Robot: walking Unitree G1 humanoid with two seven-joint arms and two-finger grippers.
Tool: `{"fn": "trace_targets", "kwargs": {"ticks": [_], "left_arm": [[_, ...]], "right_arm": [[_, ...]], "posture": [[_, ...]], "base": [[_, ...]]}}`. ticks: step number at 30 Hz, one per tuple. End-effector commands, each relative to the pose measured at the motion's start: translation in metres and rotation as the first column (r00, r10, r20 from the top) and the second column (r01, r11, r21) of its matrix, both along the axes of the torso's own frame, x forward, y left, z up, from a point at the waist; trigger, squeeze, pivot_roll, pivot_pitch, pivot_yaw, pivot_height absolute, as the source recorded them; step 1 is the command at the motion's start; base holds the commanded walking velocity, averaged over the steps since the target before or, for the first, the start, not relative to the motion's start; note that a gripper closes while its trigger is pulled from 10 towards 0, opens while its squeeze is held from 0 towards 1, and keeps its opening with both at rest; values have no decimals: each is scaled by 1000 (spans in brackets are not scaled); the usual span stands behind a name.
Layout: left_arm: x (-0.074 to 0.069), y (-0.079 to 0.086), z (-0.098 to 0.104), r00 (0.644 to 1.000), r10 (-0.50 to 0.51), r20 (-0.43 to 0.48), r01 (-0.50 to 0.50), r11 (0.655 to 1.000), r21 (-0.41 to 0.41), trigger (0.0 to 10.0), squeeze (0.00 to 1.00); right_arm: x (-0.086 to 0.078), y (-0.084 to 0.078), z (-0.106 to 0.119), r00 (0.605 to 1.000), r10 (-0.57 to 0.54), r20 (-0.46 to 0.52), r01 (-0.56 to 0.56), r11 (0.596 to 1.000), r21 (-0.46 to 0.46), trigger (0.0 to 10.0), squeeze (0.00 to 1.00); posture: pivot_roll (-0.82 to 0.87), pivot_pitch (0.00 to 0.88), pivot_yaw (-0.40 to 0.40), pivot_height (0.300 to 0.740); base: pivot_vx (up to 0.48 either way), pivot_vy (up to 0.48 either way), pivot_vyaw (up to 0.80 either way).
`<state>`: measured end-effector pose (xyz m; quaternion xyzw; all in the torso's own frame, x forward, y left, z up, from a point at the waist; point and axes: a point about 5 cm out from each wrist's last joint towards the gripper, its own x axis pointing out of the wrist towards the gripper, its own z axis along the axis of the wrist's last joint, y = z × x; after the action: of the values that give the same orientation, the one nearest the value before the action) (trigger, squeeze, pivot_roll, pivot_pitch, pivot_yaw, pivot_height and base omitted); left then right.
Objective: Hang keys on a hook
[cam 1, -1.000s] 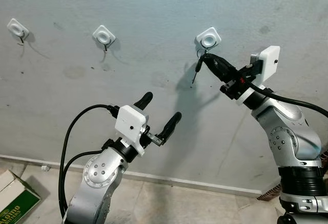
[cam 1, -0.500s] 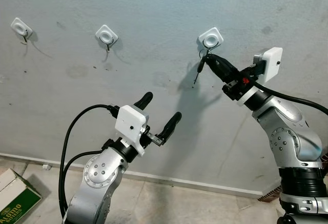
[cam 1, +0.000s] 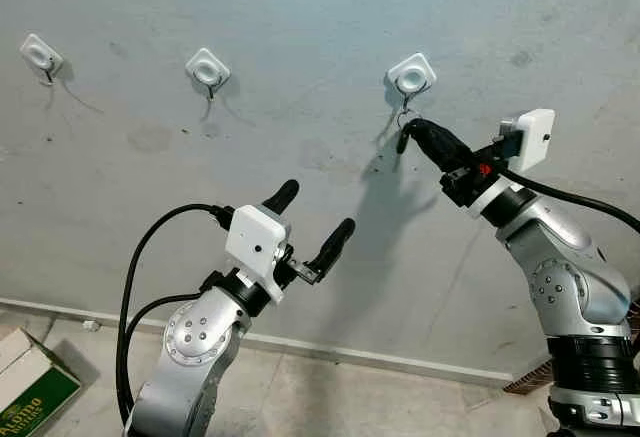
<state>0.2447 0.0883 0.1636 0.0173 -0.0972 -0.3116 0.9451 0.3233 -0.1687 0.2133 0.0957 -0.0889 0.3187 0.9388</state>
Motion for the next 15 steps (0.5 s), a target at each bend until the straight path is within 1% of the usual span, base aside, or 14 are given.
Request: {"fn": "trace_targets", "kwargs": {"ticks": [1,8,14,15], "left_arm": [[0,-1,0,1000,-5,4,5,1000,14,10000,0],[0,-1,0,1000,-8,6,8,1000,16,10000,0],[0,-2,1,1000,-17,18,17,1000,15,10000,0],[0,-3,3,999,-30,38,28,999,34,10000,0]], "right_arm": [[0,-3,-6,999,-15,-28,15,1000,6,10000,0],[1,-1,-8,999,-20,-32,20,1000,-1,10000,0],[0,4,-8,999,-29,-19,28,999,-43,10000,0],[-1,7,-10,999,-27,-17,26,998,-60,10000,0]], "posture": [[-14,56,36,740],[-15,56,37,740],[-15,56,37,740],[-15,56,37,740]], "base": [[0,0,0],[0,0,0],[0,0,0],[0,0,0]]}}
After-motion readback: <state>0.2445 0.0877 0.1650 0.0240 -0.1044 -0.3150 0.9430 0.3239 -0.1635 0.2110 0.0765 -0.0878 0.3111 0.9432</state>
